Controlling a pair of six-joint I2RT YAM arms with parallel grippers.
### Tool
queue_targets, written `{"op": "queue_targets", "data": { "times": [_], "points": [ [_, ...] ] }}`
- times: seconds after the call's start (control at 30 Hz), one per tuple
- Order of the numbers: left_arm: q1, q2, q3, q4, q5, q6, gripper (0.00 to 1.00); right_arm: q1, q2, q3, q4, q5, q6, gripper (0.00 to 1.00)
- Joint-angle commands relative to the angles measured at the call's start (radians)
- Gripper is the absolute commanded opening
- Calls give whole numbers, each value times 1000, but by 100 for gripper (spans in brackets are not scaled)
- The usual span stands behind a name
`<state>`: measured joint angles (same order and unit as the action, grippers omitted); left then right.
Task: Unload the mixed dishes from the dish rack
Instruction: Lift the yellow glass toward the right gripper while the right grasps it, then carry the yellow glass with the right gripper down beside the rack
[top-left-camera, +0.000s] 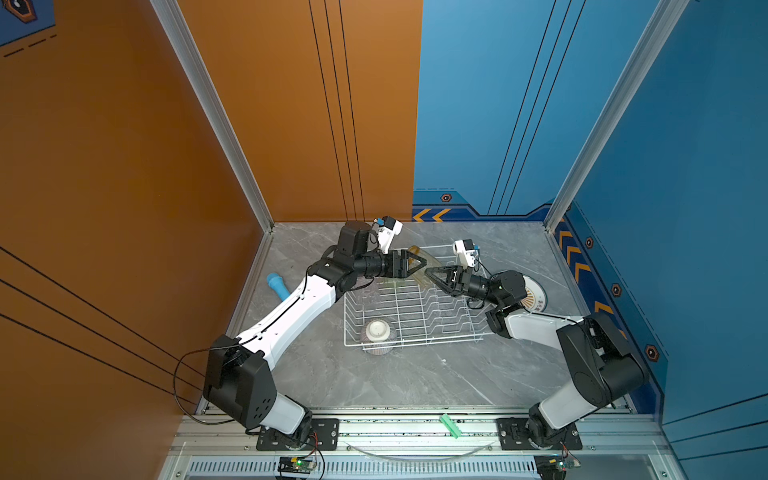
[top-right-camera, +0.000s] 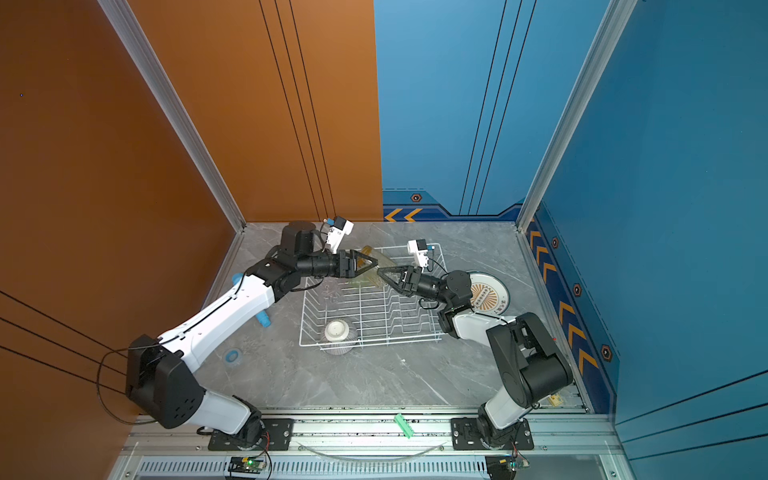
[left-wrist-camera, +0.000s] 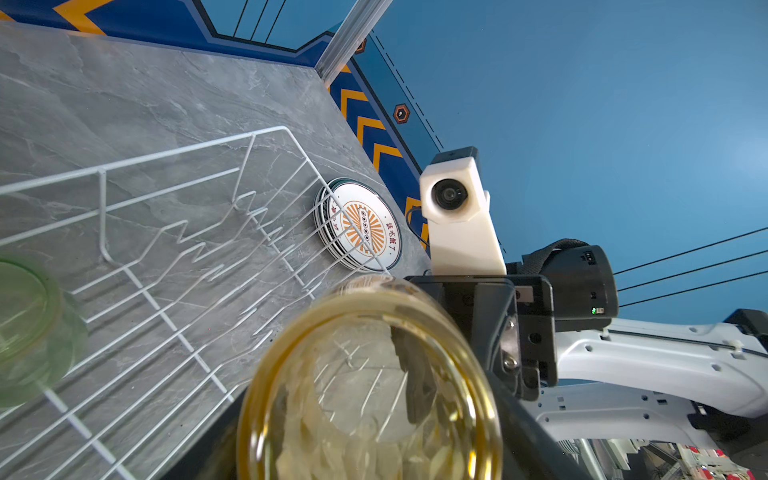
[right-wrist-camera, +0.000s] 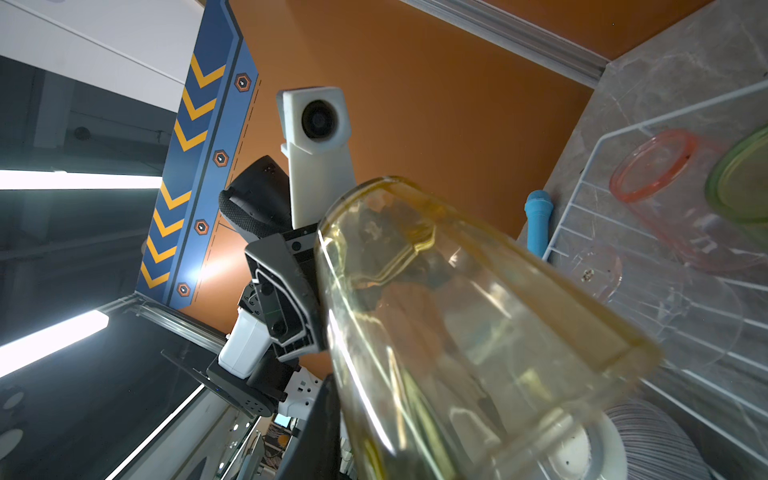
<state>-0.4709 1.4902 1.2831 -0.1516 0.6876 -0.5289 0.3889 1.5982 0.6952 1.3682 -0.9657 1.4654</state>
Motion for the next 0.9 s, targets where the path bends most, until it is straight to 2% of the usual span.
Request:
{"op": "queue_targets", "data": {
  "times": [0.0, 0.07, 0.2, 0.3, 0.4, 0.47, 0.53, 0.6, 0.7, 0.8, 0.87],
  "points": [
    [6, -16, -21, 5, -3, 26, 49, -6, -20, 41, 49, 18, 4, 8],
    [5, -20, -22, -4, -4, 34, 50, -17, -24, 36, 48, 27, 7, 0],
    [4, -30, -28, -22, -21, 47, 56, -37, -37, 26, 31, 41, -3, 0],
    [3, -42, -27, -81, -59, 70, 67, -38, -63, 27, -19, 33, -34, 0],
    [3, -67, -28, -122, -120, 97, 75, -38, -105, 39, -119, 11, -95, 0],
    [5, -94, -28, -151, -184, 118, 80, -37, -159, 51, -258, -9, -176, 0],
    [7, -126, -33, -171, -257, 132, 84, -36, -225, 67, -474, -13, -310, 0],
    [8, -159, -39, -182, -309, 145, 85, -28, -308, 106, -799, 6, -526, 0],
    [8, -200, -44, -209, -385, 164, 85, 15, -414, 232, -1379, 128, -901, 0],
    [3, -224, -41, -272, -485, 188, 84, 88, -471, 389, -1874, 361, -1178, 0],
    [-12, -232, -33, -339, -585, 208, 83, 181, -493, 485, -2135, 614, -1278, 0]
  ]
}}
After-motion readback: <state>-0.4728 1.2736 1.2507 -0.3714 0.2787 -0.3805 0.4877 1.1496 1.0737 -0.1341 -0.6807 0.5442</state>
